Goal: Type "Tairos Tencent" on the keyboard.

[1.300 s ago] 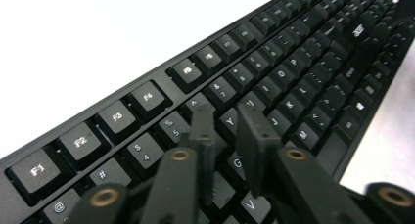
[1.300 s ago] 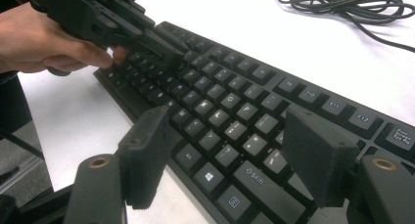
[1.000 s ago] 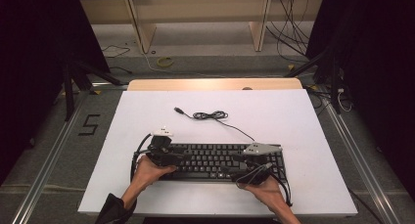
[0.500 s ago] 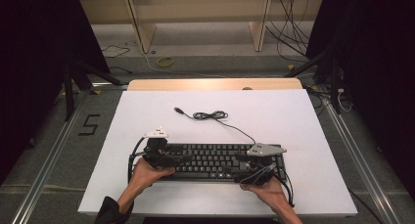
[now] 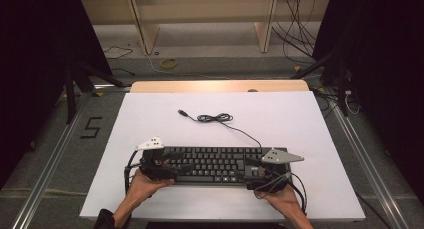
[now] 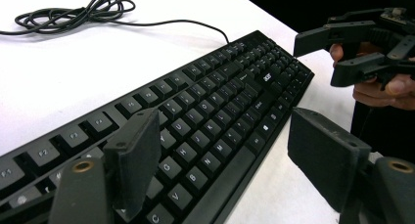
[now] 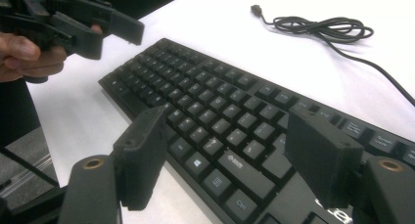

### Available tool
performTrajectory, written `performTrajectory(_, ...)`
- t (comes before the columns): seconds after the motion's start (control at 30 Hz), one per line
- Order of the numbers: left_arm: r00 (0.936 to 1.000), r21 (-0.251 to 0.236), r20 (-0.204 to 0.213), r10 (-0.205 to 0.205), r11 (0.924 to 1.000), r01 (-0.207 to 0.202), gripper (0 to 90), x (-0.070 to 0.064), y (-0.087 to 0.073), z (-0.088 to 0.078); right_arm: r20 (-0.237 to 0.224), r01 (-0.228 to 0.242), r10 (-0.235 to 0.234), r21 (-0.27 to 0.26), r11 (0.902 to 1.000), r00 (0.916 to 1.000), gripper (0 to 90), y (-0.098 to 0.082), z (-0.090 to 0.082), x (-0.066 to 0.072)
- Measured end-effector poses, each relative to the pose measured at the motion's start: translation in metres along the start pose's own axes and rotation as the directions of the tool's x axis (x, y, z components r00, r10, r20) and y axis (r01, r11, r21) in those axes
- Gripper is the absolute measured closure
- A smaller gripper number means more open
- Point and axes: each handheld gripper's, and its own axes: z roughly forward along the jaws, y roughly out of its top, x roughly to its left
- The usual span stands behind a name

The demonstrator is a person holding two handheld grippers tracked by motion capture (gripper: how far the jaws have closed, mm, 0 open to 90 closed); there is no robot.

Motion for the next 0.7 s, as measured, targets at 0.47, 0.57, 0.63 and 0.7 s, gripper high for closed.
performTrajectory(0.47,0.9999,-0.035,0.014,0.005,0.9994,-0.005,26.7,-0.006,-0.015,-0.015,0.034,-0.001,0.002,-0.025,0.9997,0.9994,32.4,-0.011,-0.020,-0.006)
performTrajectory(0.57,0.9999,-0.039,0.014,0.003,0.9992,-0.002,26.7,-0.007,-0.018,-0.017,0.041,-0.007,0.008,-0.028,0.9996,0.9991,32.3,-0.013,-0.023,-0.008)
performTrajectory(0.63,0.9999,-0.044,0.014,0.004,0.9990,-0.003,26.6,-0.008,-0.020,-0.018,0.047,-0.009,0.010,-0.030,0.9995,0.9988,32.2,-0.016,-0.026,-0.009)
performTrajectory(0.7,0.9999,-0.042,0.013,0.002,0.9991,-0.001,26.4,-0.008,-0.021,-0.019,0.053,-0.011,0.013,-0.035,0.9993,0.9985,32.2,-0.018,-0.029,-0.010)
